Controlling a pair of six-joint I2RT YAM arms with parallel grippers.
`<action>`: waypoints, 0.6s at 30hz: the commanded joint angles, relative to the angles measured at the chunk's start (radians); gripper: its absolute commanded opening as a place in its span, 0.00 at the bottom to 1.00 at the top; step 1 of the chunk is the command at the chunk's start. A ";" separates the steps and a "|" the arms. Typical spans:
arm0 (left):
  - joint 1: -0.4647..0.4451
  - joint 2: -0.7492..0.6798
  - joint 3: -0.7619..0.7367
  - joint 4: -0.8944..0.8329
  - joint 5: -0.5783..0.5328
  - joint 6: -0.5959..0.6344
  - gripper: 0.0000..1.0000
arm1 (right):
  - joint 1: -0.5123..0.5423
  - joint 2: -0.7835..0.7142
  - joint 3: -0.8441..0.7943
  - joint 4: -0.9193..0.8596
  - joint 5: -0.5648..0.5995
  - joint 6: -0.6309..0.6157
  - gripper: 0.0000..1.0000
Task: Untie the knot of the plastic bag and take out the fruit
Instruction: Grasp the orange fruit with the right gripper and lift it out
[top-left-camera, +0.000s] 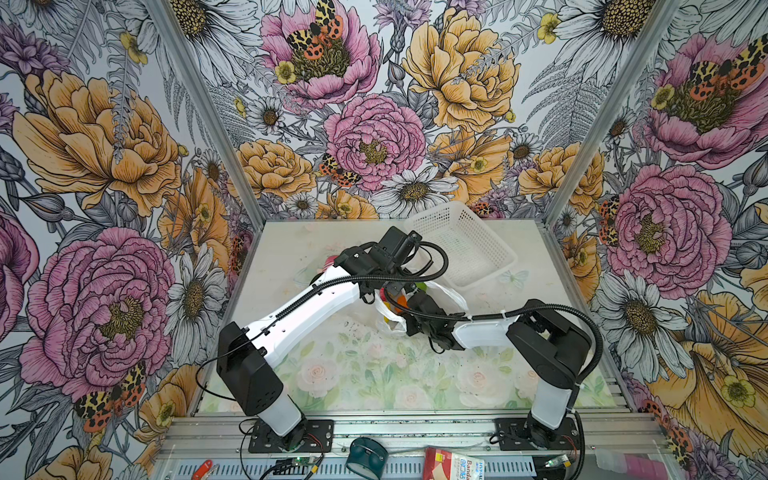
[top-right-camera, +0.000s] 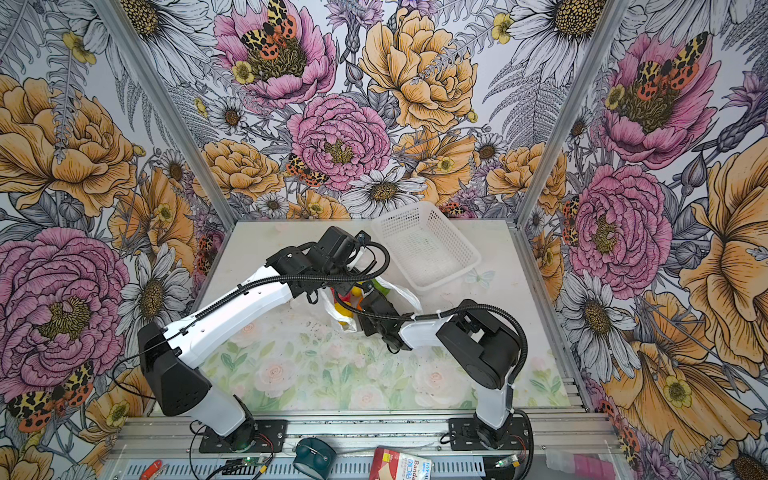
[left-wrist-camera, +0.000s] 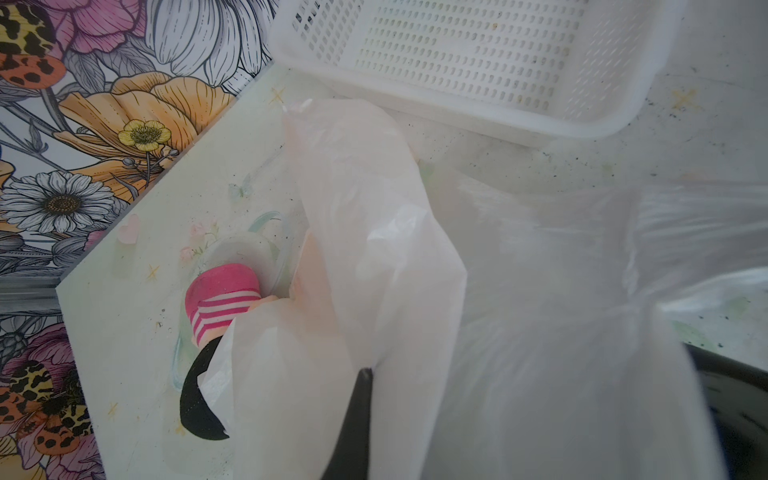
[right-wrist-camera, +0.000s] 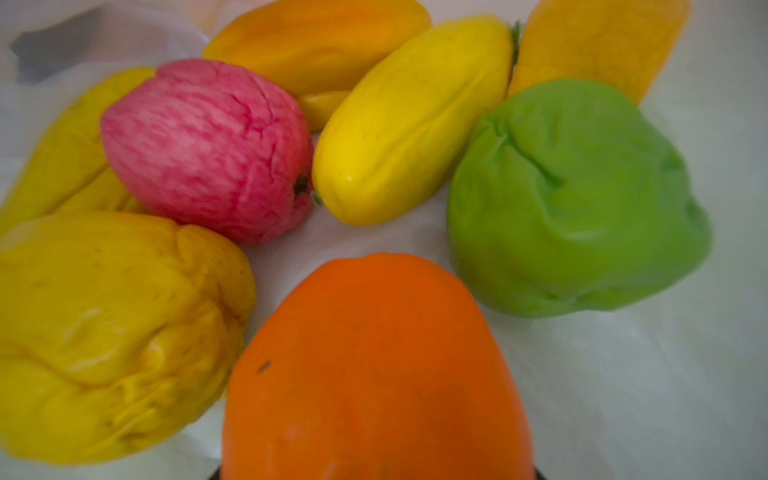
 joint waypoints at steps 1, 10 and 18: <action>-0.005 0.022 -0.006 -0.001 -0.061 0.002 0.04 | 0.013 -0.128 -0.046 0.031 -0.027 0.026 0.51; -0.003 0.075 0.017 -0.037 -0.130 -0.026 0.00 | 0.043 -0.343 -0.179 0.153 -0.099 0.013 0.39; -0.032 0.093 0.015 -0.057 -0.217 -0.048 0.00 | 0.042 -0.461 -0.175 0.259 -0.265 -0.178 0.26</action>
